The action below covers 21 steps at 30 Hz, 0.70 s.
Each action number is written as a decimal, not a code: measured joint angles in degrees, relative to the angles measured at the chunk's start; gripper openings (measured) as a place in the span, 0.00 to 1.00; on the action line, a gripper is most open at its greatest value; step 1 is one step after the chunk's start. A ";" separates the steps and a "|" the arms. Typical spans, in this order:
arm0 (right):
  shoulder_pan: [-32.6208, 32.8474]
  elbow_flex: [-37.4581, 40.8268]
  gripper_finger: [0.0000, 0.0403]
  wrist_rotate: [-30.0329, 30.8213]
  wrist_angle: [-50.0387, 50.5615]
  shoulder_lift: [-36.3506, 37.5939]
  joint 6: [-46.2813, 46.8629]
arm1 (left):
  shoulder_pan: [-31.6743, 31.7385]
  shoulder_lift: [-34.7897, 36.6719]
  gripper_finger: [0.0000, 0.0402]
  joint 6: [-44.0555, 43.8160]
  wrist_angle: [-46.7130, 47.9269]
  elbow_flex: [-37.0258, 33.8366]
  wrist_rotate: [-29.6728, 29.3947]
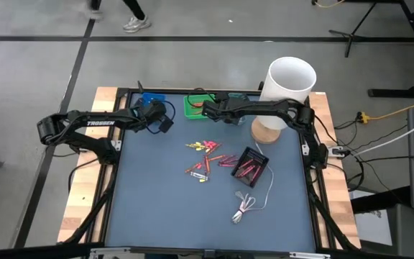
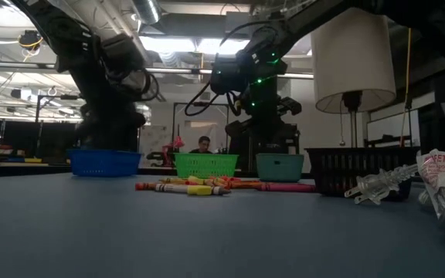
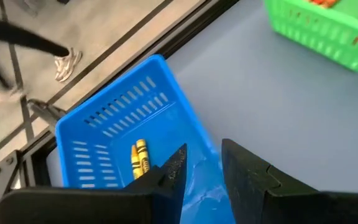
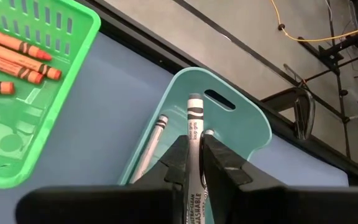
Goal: Sort crayons
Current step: Put the gray crayon into the dark green bin
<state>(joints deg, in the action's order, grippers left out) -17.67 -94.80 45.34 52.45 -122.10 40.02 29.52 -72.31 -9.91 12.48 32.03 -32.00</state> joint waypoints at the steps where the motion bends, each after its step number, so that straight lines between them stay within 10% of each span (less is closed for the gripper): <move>1: 0.00 0.00 0.09 0.01 0.00 0.00 -0.01 | -0.33 0.00 0.21 0.23 -0.47 0.00 0.01; 7: 0.00 0.00 0.09 0.02 -0.05 0.00 0.01 | -2.74 0.00 0.21 3.01 -3.15 0.00 0.78; 21: 0.00 0.00 0.09 0.00 0.00 0.00 -0.01 | -11.12 0.00 0.21 3.00 -5.05 0.00 22.96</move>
<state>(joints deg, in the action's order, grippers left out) -17.67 -94.80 45.34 52.45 -122.10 40.01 18.40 -72.31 -6.91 7.43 32.03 -9.04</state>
